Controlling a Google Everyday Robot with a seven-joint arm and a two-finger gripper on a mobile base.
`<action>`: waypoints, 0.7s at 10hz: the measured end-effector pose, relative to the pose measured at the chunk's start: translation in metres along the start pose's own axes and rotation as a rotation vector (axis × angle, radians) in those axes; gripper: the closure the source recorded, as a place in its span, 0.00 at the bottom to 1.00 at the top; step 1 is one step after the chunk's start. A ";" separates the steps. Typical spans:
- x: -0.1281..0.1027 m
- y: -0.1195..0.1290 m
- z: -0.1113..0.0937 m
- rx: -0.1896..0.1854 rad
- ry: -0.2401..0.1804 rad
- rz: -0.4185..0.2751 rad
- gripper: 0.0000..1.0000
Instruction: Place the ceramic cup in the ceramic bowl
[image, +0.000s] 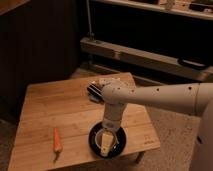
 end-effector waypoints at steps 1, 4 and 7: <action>0.000 0.000 0.000 0.000 0.000 0.000 0.20; 0.000 0.000 0.000 0.000 0.000 0.000 0.20; -0.001 -0.003 -0.002 0.014 0.011 0.032 0.20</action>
